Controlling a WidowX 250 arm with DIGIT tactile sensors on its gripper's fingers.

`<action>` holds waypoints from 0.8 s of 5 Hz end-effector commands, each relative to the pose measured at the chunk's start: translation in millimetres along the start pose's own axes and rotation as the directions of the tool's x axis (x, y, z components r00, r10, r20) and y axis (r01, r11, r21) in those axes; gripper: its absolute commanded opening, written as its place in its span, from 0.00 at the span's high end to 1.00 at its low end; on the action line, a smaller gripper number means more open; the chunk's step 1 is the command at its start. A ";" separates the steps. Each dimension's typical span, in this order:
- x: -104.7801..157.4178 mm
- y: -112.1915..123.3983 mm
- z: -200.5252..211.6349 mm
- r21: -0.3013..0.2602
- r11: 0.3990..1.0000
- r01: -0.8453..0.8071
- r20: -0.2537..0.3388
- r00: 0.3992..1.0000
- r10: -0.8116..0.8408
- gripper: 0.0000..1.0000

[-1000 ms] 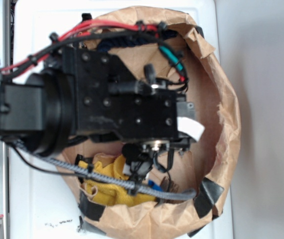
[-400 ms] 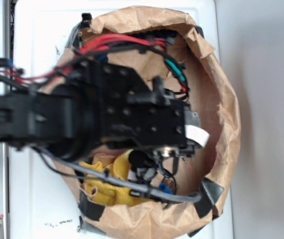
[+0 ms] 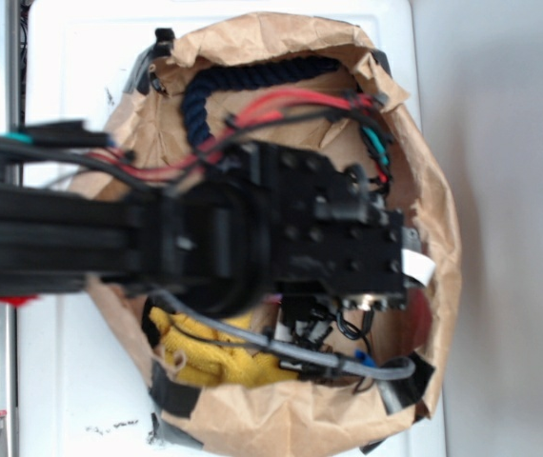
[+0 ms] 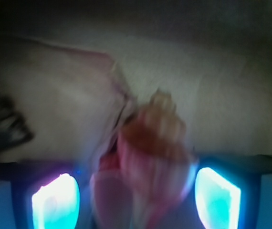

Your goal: Grab the shell.

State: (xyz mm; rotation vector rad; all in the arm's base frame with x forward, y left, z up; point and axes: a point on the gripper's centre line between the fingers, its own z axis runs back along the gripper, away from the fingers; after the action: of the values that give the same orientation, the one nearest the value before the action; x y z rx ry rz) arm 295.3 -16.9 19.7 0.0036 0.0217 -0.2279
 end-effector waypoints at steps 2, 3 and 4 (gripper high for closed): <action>15.4 -5.6 11.4 0.049 0.998 -0.036 0.065 0.997 0.032 1.00; 14.6 -6.0 15.3 0.058 0.997 -0.041 0.077 0.996 0.037 1.00; 12.8 -5.4 18.7 0.059 0.997 -0.040 0.083 0.996 0.035 1.00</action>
State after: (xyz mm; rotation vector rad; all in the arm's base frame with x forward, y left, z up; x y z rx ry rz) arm 300.9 -14.8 20.5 0.0467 -0.0052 -0.1595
